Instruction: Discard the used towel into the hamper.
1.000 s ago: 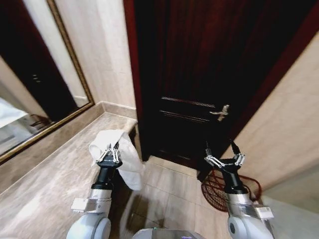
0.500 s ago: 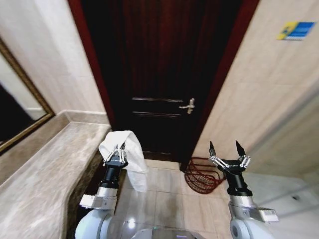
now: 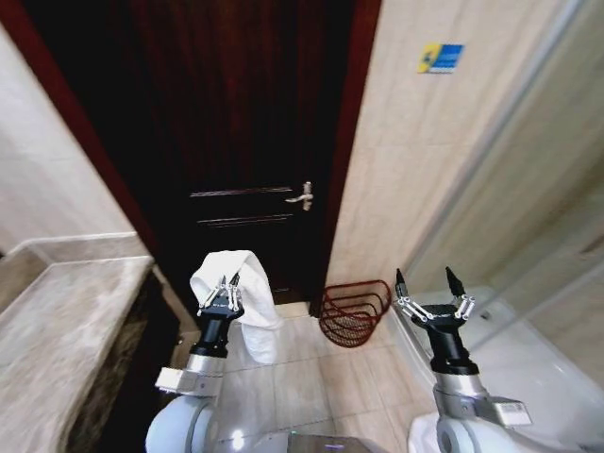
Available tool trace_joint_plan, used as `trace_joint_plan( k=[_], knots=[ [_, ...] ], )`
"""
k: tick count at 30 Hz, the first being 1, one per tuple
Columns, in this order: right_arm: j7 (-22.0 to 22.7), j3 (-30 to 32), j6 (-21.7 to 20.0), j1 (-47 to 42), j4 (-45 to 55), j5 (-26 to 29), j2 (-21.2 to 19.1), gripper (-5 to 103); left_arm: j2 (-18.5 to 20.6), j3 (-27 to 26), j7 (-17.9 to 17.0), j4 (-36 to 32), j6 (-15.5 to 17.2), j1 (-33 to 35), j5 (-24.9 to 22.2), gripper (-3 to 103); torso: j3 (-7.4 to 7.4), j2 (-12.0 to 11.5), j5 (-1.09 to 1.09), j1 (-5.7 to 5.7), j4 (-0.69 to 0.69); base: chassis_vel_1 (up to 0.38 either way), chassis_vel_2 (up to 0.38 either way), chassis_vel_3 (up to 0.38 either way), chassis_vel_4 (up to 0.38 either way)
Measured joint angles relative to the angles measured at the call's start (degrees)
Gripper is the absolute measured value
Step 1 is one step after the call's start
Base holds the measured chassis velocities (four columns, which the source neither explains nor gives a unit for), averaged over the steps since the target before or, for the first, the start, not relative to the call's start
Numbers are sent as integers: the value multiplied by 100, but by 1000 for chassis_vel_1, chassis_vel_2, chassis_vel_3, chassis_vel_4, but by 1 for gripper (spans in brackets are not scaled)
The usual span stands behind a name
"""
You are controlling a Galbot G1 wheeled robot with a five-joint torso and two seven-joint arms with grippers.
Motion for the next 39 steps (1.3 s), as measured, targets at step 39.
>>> trace_joint_plan(
  k=[39],
  knots=[
    [388,-81,-232,-50,-16,-407,0,100,0,-67,-147,1397,-174,-454,-88,2,0,0,-1,-1,0,-101,-99,-107,-98]
  ],
)
